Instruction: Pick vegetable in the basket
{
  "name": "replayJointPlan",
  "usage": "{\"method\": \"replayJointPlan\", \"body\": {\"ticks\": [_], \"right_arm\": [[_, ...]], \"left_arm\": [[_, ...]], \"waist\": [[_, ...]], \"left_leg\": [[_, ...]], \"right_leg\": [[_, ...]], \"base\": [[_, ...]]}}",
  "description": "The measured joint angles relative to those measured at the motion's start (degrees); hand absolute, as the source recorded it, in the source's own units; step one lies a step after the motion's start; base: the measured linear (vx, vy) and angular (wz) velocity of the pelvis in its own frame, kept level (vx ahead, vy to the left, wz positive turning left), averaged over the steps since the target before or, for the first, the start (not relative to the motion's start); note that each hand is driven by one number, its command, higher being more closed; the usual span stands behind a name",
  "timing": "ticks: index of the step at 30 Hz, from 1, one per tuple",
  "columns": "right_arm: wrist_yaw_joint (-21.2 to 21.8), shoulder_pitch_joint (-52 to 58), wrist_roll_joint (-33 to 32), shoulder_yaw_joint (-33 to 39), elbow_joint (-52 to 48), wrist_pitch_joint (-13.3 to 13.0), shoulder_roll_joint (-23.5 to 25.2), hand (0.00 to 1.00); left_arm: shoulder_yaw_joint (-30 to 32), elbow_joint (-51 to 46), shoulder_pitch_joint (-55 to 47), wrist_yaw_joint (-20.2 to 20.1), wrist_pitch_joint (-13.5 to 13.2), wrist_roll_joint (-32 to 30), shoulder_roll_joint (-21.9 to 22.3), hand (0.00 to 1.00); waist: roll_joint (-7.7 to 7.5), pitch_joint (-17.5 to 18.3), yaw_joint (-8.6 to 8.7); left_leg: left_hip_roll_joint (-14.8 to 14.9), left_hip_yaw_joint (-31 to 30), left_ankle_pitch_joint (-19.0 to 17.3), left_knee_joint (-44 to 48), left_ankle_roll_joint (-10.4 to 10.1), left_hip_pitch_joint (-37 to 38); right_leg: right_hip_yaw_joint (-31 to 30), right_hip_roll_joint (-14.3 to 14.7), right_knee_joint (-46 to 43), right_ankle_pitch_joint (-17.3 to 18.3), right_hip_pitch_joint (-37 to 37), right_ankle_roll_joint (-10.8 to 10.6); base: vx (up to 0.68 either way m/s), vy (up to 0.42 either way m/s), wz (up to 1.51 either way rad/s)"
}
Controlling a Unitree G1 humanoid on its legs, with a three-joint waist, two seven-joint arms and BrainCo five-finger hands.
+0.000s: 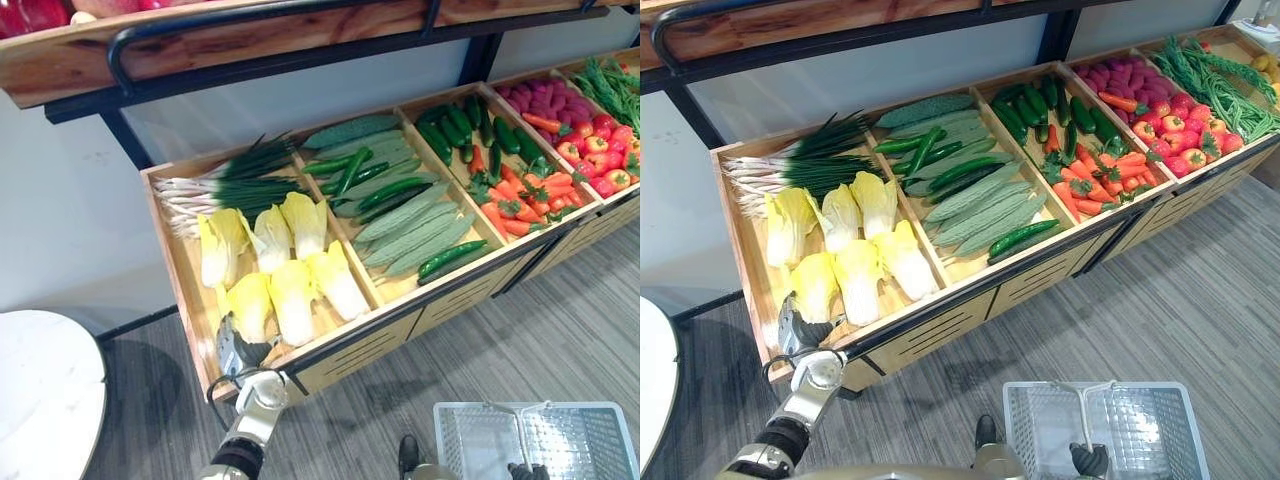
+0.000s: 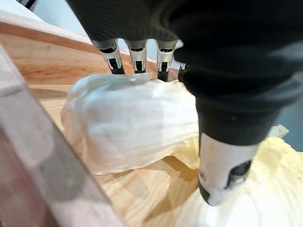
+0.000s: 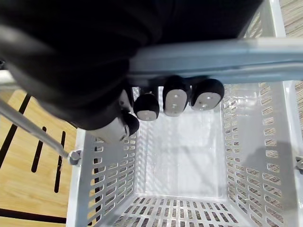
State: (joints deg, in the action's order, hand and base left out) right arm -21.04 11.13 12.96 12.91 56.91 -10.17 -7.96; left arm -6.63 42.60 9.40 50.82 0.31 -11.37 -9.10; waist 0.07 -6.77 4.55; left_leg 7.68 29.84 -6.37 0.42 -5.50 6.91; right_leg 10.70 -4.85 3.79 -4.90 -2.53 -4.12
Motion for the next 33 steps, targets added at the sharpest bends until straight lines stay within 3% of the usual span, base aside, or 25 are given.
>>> {"method": "replayJointPlan", "body": {"ticks": [9,10,23,29,33], "right_arm": [[-0.1,-0.4,-0.1,-1.1,-0.2,0.0,-0.1,1.00],[-0.1,-0.4,-0.2,-1.9,-0.3,-0.1,-0.2,1.00],[-1.0,-3.0,-0.4,-5.0,-0.2,-0.1,-1.8,1.00],[-1.0,-3.2,-0.4,-5.6,-0.2,-0.1,-1.8,1.00],[-1.0,-3.2,-0.4,-5.6,-0.2,-0.1,-1.8,1.00]], "left_arm": [[2.5,5.0,2.8,0.2,3.2,0.0,-0.3,0.00],[2.6,5.9,3.8,0.1,4.1,0.1,-0.4,1.00],[3.7,10.3,9.7,-1.0,7.8,2.3,-2.5,1.00],[3.8,12.0,11.1,-1.3,7.5,4.5,-2.7,1.00],[4.4,12.1,11.1,0.5,4.8,8.4,-2.2,1.00]], "waist": [[0.03,-1.6,0.09],[0.04,-1.9,0.12],[0.20,-3.6,0.15],[0.00,-3.8,0.16],[0.08,-3.7,0.20]], "left_leg": [[0.6,0.0,-1.1,2.0,-0.1,-0.7],[0.8,0.0,-1.1,2.1,-0.1,-0.8],[1.2,0.8,-1.2,3.3,-0.1,-2.5],[1.1,0.8,-1.2,3.4,-0.1,-2.7],[1.0,0.7,-1.2,3.2,-0.1,-2.7]], "right_leg": [[-0.3,0.1,-0.4,0.0,-0.2,0.0],[-0.3,0.1,-0.5,0.0,-0.3,0.0],[-1.2,0.2,-0.9,-0.3,-2.3,0.4],[-1.3,0.0,-0.2,-0.5,-2.3,0.6],[-1.1,-0.2,0.1,-0.6,-2.1,0.5]], "base": [[-0.02,-0.019,-0.02],[-0.05,-0.034,-0.03],[-0.04,-0.036,-0.04],[-0.03,-0.022,0.00],[0.00,0.000,0.00]]}}
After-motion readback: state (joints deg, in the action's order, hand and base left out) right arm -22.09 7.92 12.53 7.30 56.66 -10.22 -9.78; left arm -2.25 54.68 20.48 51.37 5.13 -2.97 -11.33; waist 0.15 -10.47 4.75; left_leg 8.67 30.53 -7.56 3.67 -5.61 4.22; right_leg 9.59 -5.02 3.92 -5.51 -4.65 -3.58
